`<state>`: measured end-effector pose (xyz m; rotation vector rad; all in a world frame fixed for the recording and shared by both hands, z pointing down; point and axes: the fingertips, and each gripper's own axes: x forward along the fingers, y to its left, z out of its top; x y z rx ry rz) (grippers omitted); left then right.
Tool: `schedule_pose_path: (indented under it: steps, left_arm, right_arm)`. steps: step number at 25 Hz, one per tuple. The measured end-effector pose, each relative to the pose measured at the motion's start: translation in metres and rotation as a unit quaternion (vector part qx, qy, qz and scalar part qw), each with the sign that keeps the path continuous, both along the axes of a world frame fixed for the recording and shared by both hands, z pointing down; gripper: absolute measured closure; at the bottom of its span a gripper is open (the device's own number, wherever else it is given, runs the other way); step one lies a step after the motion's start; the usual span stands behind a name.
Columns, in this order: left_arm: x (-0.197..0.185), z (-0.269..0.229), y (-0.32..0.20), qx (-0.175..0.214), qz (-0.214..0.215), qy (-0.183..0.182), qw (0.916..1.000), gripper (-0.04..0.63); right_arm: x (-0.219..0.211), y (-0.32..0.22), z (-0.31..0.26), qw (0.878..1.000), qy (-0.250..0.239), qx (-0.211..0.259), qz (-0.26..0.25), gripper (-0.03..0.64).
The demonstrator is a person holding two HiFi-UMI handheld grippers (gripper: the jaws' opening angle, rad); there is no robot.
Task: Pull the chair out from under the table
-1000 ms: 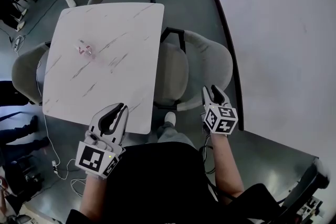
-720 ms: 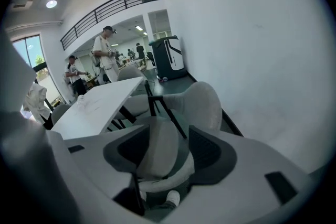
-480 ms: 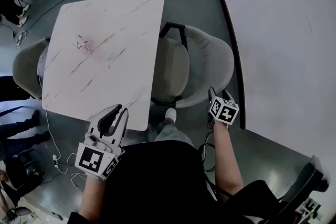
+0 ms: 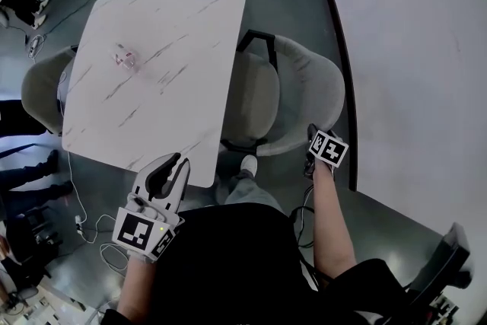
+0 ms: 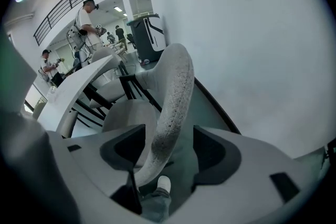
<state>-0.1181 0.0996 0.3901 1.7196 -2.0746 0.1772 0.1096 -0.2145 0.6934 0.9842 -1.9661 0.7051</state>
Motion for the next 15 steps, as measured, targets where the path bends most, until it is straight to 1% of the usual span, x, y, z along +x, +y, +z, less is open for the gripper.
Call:
schedule_pose_path:
  steps: [7, 13, 15]
  left_arm:
    - [0.002, 0.004, 0.000, -0.005, -0.010, 0.002, 0.9999, 0.549]
    - [0.000, 0.006, 0.001, -0.010, -0.017, 0.001, 0.9998, 0.549]
    - [-0.002, 0.006, 0.003, -0.011, -0.020, 0.001, 0.9997, 0.549]
  right_arm:
    - [-0.010, -0.010, 0.030, 0.999, 0.009, -0.032, 0.021, 0.344]
    - [-0.017, -0.013, 0.048, 0.998, 0.018, -0.049, 0.026, 0.344]
    - [-0.017, -0.016, 0.050, 0.998, 0.021, -0.048, 0.032, 0.344]
